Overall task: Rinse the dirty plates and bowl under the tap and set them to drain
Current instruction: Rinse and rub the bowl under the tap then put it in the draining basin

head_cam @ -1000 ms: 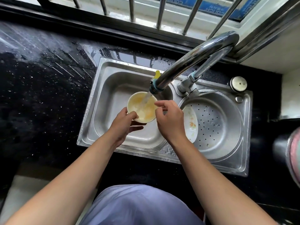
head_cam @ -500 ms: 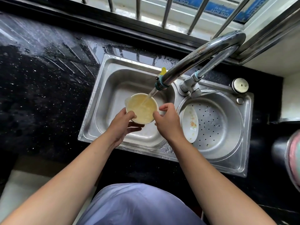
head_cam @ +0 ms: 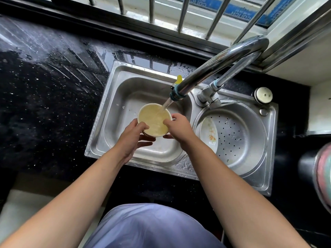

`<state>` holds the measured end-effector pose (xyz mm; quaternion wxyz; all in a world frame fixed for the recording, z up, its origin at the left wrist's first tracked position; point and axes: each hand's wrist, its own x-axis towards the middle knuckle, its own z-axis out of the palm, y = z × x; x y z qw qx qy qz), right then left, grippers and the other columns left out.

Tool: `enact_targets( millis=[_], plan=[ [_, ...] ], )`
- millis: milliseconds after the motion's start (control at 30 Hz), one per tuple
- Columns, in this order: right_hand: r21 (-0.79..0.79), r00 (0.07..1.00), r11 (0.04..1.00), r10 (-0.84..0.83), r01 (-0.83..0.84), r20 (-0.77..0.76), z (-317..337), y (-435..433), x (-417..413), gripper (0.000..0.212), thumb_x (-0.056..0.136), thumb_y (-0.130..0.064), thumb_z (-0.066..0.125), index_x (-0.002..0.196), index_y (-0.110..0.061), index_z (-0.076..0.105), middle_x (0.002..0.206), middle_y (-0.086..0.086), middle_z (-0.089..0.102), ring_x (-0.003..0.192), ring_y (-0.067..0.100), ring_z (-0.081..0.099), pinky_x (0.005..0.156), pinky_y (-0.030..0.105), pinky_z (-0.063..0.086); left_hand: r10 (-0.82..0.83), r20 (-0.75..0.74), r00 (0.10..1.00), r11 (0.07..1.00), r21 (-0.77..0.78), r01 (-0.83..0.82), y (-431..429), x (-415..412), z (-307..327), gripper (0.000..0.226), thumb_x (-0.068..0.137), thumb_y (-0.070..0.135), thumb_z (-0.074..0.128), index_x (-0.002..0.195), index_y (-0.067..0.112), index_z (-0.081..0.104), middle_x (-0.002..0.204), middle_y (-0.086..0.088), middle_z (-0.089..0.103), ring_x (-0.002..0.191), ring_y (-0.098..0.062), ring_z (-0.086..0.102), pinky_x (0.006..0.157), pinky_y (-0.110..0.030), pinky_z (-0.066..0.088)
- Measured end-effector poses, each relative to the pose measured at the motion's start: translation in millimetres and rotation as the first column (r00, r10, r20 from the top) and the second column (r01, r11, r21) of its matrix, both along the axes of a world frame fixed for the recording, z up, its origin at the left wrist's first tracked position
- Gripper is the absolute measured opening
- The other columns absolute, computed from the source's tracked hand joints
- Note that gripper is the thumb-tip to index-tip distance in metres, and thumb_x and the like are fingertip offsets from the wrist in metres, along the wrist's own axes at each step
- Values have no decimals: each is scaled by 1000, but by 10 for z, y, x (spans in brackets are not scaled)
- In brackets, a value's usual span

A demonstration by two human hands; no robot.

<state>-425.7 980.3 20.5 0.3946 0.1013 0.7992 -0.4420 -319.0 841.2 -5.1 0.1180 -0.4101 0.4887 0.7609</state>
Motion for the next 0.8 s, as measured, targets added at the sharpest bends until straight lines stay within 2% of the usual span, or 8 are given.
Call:
enact_targets(
  millis=[133, 300, 367, 467, 600, 667, 733, 800],
  plan=[
    [27, 999, 999, 40, -39, -17, -6, -111, -54, 29, 90, -20, 62, 117, -10, 69, 104, 11, 71, 84, 25, 70, 47, 25, 56, -80, -20, 997, 994, -82, 78, 7, 9, 18, 31, 78, 32, 65, 107, 21, 67, 92, -15, 70, 76, -29, 76, 73, -39, 62],
    [36, 998, 997, 63, -64, 25, -40, -185, -46, 42, 91, -25, 60, 131, -15, 62, 115, 11, 68, 96, 29, 70, 57, 30, 59, -67, -33, 997, 994, -92, 63, -44, 18, 19, 23, 79, 53, 71, 92, 34, 72, 80, -7, 74, 71, -23, 75, 68, -35, 61],
    [-3, 997, 999, 50, -50, 52, -39, -165, -12, 43, 93, -20, 56, 135, -15, 59, 116, 12, 66, 94, 30, 71, 58, 33, 63, 14, -2, 1000, 998, -58, -14, -59, 26, -15, 40, 76, 66, 69, 98, 33, 70, 70, 2, 74, 68, -19, 74, 64, -34, 60],
    [-3, 998, 999, 43, -43, 45, -28, -123, 53, 38, 92, -12, 50, 127, -10, 64, 110, 12, 68, 88, 28, 72, 58, 34, 64, 74, 60, 995, 997, -17, -73, -43, 5, -59, 61, 75, 80, 58, 107, 29, 68, 74, 3, 79, 71, -15, 76, 64, -35, 61],
    [17, 998, 999, -28, 28, -50, -10, -103, 153, 32, 86, -23, 54, 111, -13, 72, 102, 12, 74, 83, 27, 74, 60, 37, 65, 146, 118, 982, 987, 56, -153, 27, -44, -93, 50, 95, 65, 50, 111, 20, 67, 92, -9, 76, 78, -24, 75, 64, -38, 61],
    [33, 992, 998, -56, 60, -109, 3, -104, 184, 23, 83, -32, 59, 100, -24, 71, 93, 7, 76, 84, 26, 74, 70, 46, 65, 135, 132, 982, 983, 105, -149, 55, -59, -110, 46, 102, 51, 48, 121, 12, 64, 105, -18, 72, 84, -30, 74, 69, -41, 59],
    [54, 987, 997, -54, 63, -151, 6, -98, 202, 24, 81, -36, 59, 102, -28, 69, 93, 4, 75, 92, 25, 72, 80, 50, 62, 123, 145, 982, 981, 135, -142, 80, -60, -119, 48, 103, 42, 49, 128, 4, 62, 112, -25, 70, 89, -35, 74, 74, -42, 57],
    [58, 988, 995, -68, 77, -142, -8, -78, 217, 30, 82, -35, 58, 109, -24, 67, 96, 5, 74, 92, 25, 71, 80, 50, 63, 125, 129, 984, 980, 138, -142, 96, -65, -100, 53, 102, 44, 47, 132, 3, 60, 112, -24, 69, 91, -34, 71, 77, -43, 55]
  ],
)
